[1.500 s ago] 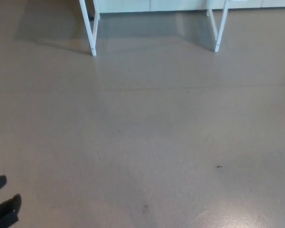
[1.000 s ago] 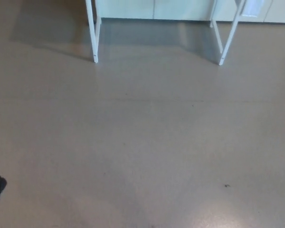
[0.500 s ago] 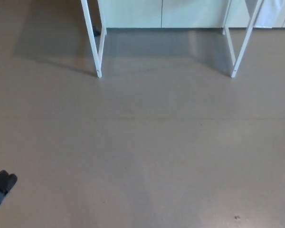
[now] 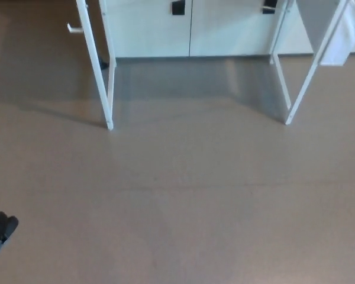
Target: The robot walks towards a desk on which an air pump is kept in the middle. It lifts it up and holds it with its left hand and uses its right hand to compress it by pushing its handle inwards.
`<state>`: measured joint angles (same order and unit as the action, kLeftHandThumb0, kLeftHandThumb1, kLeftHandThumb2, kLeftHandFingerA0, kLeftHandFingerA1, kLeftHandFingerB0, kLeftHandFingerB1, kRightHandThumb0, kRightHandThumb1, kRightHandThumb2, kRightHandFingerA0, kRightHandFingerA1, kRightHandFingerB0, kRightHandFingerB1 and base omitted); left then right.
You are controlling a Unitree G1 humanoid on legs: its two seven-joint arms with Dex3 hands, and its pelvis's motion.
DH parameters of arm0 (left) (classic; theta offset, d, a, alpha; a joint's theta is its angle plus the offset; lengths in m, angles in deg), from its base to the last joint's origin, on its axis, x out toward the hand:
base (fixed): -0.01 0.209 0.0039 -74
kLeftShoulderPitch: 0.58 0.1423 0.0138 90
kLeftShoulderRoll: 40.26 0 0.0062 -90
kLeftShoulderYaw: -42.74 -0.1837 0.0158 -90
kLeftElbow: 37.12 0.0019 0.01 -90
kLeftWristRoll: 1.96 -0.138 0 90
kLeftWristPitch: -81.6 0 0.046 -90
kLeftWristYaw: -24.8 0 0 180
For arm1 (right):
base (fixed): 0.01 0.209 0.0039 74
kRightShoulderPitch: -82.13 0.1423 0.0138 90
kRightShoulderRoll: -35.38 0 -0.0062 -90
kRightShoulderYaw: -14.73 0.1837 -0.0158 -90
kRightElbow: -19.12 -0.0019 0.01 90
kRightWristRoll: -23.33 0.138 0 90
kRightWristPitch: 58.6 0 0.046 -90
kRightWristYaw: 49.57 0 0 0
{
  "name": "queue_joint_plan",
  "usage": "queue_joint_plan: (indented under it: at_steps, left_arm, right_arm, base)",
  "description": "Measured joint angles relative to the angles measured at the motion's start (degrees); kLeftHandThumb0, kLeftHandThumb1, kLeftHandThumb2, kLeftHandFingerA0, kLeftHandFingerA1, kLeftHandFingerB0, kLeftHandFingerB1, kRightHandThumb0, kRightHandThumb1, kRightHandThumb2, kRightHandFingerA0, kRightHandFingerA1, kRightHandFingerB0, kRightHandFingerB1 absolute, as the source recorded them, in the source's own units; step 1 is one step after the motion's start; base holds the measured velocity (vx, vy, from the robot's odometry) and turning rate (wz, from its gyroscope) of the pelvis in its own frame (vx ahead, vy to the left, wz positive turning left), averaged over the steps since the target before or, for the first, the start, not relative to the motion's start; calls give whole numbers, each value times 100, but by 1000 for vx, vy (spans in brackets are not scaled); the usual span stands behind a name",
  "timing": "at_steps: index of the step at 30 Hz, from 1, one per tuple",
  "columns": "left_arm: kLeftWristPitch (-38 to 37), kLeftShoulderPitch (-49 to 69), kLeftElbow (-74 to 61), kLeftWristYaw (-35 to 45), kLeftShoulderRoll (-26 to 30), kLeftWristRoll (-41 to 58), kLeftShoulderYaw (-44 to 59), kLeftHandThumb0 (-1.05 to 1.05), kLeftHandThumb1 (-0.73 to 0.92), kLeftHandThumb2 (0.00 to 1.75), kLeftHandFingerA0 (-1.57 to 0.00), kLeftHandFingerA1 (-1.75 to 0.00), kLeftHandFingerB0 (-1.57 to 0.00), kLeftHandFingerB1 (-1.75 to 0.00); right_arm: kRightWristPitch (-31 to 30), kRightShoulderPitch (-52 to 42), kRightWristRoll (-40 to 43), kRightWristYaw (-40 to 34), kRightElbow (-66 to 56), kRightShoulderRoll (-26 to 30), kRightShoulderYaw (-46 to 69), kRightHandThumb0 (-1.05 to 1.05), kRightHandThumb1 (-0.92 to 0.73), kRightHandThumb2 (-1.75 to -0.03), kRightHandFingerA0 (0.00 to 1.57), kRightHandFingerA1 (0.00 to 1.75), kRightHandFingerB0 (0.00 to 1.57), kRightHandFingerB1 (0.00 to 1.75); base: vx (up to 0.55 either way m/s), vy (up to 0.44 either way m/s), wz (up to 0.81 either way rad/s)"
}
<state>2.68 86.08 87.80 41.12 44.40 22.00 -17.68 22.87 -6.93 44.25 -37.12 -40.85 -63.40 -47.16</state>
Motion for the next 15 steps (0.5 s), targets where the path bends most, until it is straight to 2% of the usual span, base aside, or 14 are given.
queue_joint_plan:
  at_steps: [5, 7, 8, 11, 15]
  left_arm:
    - [8, 62, -20, -11, 0, -1, -11, -16, 73, 62, -45, -39, -36, -35]
    - [11, 80, -15, -16, 0, -1, -13, -16, 72, 61, -43, -38, -34, -35]
    - [12, 67, -17, -17, -19, 0, -26, -16, 72, 61, -43, -38, -34, -35]
    - [18, -8, -5, 26, -29, 8, -76, -18, 72, 62, -43, -38, -35, -35]
    - [18, 51, -1, 46, -25, 8, -97, -19, 74, 63, -40, -38, -33, -35]
  right_arm:
    - [-2, -42, 6, 8, -21, 2, -26, -30, -65, -59, 70, 44, 46, 37]
    - [-8, -77, 4, 17, -29, 5, -45, -31, -65, -59, 70, 44, 46, 37]
    - [-17, -76, 2, 9, -15, 12, -43, -31, -65, -59, 70, 44, 46, 37]
    - [-24, -52, 8, 33, -50, 66, -65, -29, -67, -60, 69, 45, 44, 36]
    - [-24, -22, 15, 53, -53, 104, -68, -29, -66, -59, 70, 45, 45, 36]
  base:
    - [404, 62, 13]
    - [370, -63, 53]
    - [478, -78, -110]
    - [565, -46, 66]
    - [541, -39, 6]
